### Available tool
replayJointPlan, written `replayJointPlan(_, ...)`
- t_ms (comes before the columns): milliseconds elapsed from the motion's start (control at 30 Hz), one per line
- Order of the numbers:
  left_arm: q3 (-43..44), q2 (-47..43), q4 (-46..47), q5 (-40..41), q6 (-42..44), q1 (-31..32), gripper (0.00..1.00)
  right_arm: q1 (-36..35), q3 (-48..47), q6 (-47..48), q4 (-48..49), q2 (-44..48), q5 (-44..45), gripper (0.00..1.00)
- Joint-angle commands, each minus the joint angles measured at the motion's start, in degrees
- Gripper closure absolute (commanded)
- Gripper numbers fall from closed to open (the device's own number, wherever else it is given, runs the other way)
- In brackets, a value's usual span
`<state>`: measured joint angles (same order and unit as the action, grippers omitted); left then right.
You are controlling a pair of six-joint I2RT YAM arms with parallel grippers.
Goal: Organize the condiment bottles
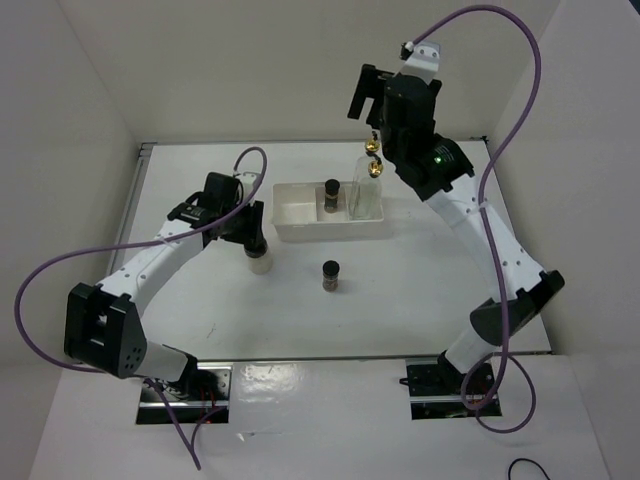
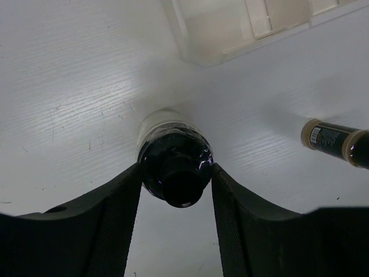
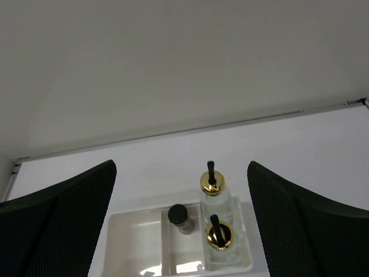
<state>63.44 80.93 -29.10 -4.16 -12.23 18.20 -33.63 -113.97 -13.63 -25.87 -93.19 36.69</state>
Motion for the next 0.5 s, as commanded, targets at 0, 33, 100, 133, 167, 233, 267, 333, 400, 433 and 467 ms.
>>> replayJointPlan(0,-0.2,0.4,1.8,-0.2,-0.2,0.3,0.42,0.7,7.7,-1.5,5.3,5.5,-0.7,0.02)
replayJointPlan(33,-0.2,0.4,1.8,-0.2,-0.2,0.3,0.44,0.7,9.5,-1.5,5.9,6.8,-1.3,0.02)
replayJointPlan(100,-0.2,0.9,1.8,-0.8,-0.2,0.3,0.50,0.7,14.0,-1.5,7.1,10.1,-3.9,0.02)
replayJointPlan(133,-0.2,0.9,1.8,-0.8,-0.2,0.3,0.56,0.7,15.2,-1.5,7.8,10.9,-4.6,0.02)
replayJointPlan(167,-0.2,0.9,1.8,-1.4,-0.2,0.3,0.60,0.7,16.2,-1.5,7.2,12.1,-5.6,0.02)
replayJointPlan(233,-0.2,0.9,1.8,-2.1,-0.2,0.8,0.74,0.7,19.0,-1.5,6.2,13.2,-7.2,0.02)
replayJointPlan(267,-0.2,0.9,1.8,-2.1,-0.2,0.8,0.90,0.1,21.3,-2.3,5.5,14.3,-7.2,0.02)
replayJointPlan(333,-0.2,1.4,1.8,-2.1,-0.2,0.8,0.98,0.1,23.5,-4.2,4.9,15.6,-8.5,0.02)
replayJointPlan(400,0.4,1.4,1.2,-2.6,-0.2,0.8,1.00,0.1,27.3,-6.8,4.9,18.1,-9.1,0.02)
replayJointPlan(433,0.4,1.4,1.2,-2.6,-0.2,0.8,1.00,0.1,28.7,-7.5,5.5,19.1,-11.1,0.02)
replayJointPlan(467,1.0,1.4,1.2,-2.6,-0.2,0.8,1.00,0.1,31.5,-8.2,5.5,20.0,-12.4,0.02)
